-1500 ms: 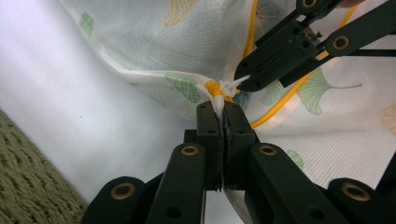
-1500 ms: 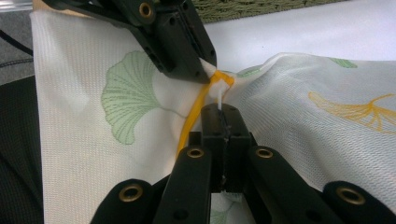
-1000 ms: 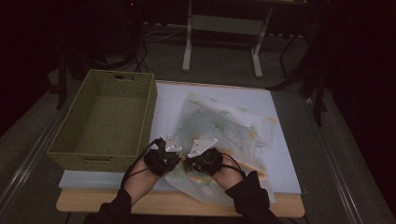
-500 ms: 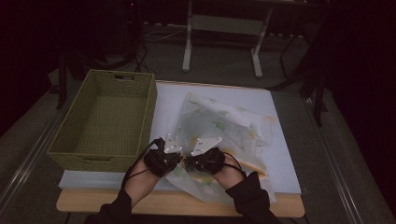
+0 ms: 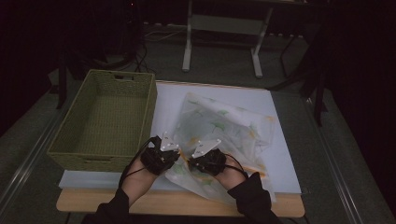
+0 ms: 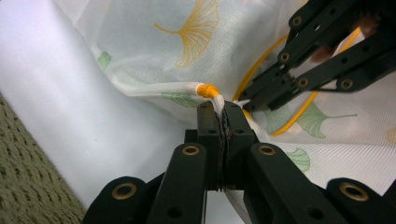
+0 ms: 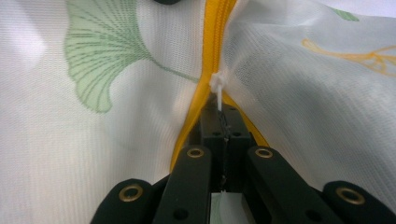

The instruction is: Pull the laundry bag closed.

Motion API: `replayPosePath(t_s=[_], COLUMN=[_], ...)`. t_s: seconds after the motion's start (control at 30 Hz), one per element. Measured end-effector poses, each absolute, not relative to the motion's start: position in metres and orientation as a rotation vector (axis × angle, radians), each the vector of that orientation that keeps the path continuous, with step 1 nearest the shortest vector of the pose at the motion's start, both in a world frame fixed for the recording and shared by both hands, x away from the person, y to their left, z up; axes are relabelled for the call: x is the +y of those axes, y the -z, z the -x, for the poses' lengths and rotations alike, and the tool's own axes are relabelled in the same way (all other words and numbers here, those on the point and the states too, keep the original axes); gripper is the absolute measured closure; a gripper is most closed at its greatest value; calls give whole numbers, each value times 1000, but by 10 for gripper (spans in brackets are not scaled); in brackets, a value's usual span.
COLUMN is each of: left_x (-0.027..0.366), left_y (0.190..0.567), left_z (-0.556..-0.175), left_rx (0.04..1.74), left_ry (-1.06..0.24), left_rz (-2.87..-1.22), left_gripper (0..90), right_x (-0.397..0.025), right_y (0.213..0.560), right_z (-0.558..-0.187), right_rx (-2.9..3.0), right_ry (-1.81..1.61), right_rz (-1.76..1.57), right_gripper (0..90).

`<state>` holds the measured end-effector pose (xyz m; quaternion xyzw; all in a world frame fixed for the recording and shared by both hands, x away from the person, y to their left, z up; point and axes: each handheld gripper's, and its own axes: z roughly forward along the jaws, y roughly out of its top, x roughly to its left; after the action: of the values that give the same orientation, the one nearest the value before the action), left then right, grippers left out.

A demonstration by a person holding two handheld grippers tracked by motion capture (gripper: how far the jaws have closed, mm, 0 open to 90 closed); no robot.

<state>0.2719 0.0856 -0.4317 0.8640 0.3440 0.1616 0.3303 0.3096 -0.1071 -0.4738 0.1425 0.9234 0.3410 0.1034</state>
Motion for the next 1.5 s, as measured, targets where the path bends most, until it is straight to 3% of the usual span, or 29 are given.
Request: replayPosePath(t_s=[1.5], left_x=[87], left_y=[434], left_z=[-273], left_rx=[912], left_ry=[-445], left_rz=[-2260], left_gripper=[894], right_x=[-214], right_y=[461], right_z=[-306], right_rx=[2630], right_ry=[-984], right_rz=[-606], right_gripper=[900])
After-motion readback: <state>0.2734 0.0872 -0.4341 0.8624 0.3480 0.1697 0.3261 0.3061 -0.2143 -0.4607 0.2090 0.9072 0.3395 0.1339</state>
